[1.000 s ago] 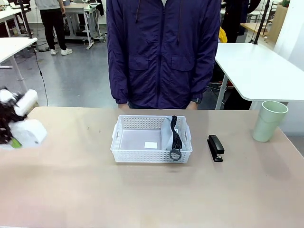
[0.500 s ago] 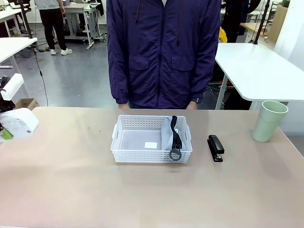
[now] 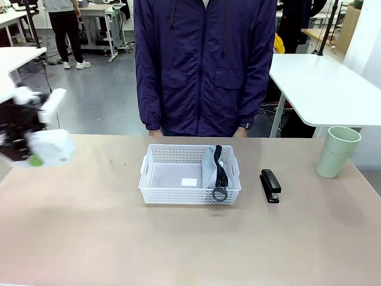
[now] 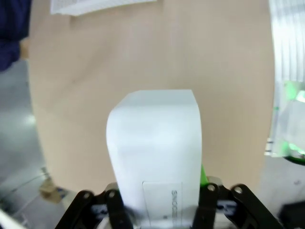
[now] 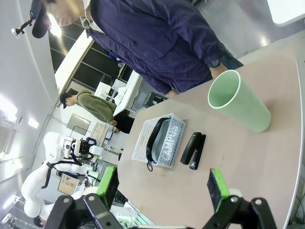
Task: Efficiently arrange items inside the basket to fit them all.
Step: Pick up the Digital clock and place it inside the Organizing basket.
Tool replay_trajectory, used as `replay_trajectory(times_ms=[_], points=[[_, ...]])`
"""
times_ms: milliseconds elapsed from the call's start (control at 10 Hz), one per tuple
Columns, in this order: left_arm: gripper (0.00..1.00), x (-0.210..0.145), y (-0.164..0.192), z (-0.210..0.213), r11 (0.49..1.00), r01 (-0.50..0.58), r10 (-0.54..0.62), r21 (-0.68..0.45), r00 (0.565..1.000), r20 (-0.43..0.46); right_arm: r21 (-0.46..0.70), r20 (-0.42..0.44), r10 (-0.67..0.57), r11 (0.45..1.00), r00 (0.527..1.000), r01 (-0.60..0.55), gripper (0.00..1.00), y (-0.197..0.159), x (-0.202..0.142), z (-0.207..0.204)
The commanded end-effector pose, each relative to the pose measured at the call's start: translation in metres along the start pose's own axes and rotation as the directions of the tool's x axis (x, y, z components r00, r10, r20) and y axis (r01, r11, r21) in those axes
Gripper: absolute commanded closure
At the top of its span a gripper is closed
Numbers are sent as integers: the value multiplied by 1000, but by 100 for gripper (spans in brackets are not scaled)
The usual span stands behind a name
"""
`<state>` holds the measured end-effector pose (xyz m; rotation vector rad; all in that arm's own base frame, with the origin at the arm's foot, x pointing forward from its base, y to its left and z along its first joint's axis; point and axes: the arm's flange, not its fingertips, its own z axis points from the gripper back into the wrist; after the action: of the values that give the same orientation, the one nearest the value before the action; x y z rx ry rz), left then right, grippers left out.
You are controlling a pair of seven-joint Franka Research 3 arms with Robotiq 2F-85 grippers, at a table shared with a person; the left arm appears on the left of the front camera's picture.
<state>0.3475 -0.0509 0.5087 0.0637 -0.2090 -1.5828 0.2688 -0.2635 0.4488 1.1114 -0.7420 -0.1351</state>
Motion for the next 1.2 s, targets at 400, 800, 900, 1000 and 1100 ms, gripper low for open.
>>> replay_trajectory(times_ms=[400,800,900,1000,1100], points=[[49,226,128,-42,963,262,-268,-64,955,-124,18,19,29,999,999,-29,0,0,3,1],[49,264,138,-103,970,230,-226,-82,973,53,18,19,29,999,999,-29,0,0,3,1],[49,269,130,-109,968,236,-230,-82,970,81,18,19,29,999,999,-29,0,0,3,1],[49,273,121,-113,966,234,-224,-107,970,97,18,19,29,999,999,-29,0,0,3,1],[49,269,110,-101,926,363,-344,-104,925,160,18,19,29,999,999,-29,0,0,3,1]])
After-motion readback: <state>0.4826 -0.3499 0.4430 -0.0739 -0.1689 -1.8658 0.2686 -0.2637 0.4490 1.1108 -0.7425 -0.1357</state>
